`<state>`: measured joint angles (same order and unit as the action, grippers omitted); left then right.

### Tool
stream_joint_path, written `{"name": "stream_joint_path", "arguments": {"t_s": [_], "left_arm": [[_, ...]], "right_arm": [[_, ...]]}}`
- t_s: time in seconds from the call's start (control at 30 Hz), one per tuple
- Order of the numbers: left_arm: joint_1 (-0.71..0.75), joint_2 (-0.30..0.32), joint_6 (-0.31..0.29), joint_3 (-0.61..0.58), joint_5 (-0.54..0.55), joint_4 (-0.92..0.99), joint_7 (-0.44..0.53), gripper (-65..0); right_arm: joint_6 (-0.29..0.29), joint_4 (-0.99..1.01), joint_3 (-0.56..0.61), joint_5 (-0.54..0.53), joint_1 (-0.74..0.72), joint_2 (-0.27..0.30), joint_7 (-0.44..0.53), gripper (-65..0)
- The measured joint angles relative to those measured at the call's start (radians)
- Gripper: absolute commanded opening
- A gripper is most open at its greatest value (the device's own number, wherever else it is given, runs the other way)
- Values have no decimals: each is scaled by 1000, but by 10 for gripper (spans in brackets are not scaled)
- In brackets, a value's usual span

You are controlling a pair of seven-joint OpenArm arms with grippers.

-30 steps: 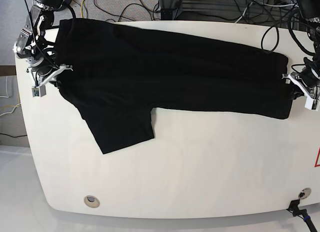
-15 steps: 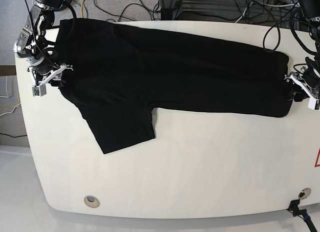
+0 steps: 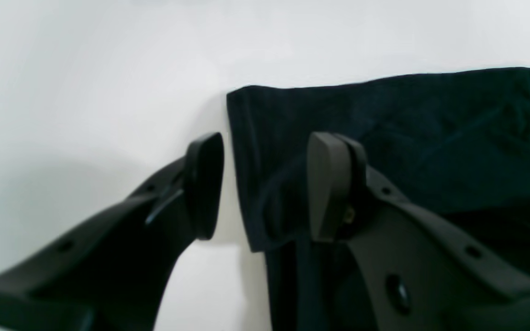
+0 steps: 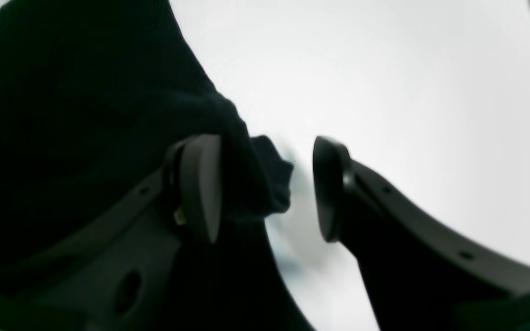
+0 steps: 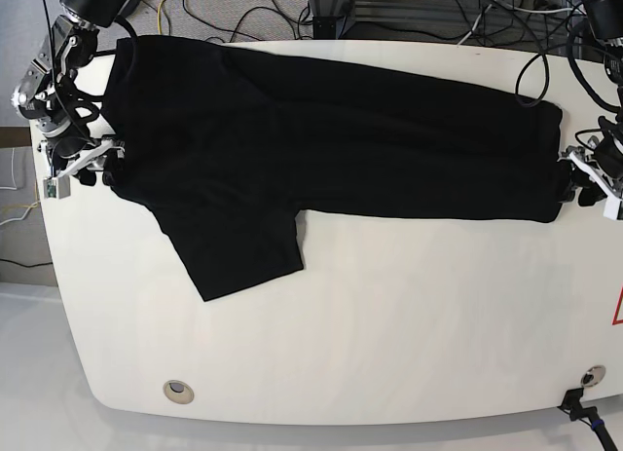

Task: Fold the T-shirt properly
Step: 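Move the right gripper down to the protruding sleeve and grasp it, then lift the sleeve with the right gripper and fold it over the shirt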

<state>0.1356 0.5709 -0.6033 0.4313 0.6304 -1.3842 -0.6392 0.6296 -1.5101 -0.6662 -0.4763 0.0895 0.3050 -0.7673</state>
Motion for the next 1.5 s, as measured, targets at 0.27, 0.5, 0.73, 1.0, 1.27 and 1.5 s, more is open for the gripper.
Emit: {"name": "stream_joint_path", "arguments": {"t_s": [0.27, 0.5, 0.73, 1.0, 1.27, 1.5], "left_arm": [[-4, 1, -1, 0, 1, -5, 0, -372], [-5, 1, 0, -2, -1, -6, 1, -373], [0, -4, 0, 0, 0, -10, -3, -378], [-3, -15, -1, -4, 10, -9, -7, -382], [0, -16, 12, -2, -1, -7, -19, -381], [0, -29, 19, -5, 0, -7, -19, -383]], "right_arm": [[6, -1, -3, 13, -141, 3, 3, -347], [0, 135, 65, 114, -264, 3, 60, -348], [0, 445, 259, 217, -464, -3, 132, -344], [0, 701, 263, 240, -579, -14, 146, -345], [3, 788, 327, 244, -632, -18, 162, -342], [52, 793, 386, 243, -618, -26, 166, -512]]}}
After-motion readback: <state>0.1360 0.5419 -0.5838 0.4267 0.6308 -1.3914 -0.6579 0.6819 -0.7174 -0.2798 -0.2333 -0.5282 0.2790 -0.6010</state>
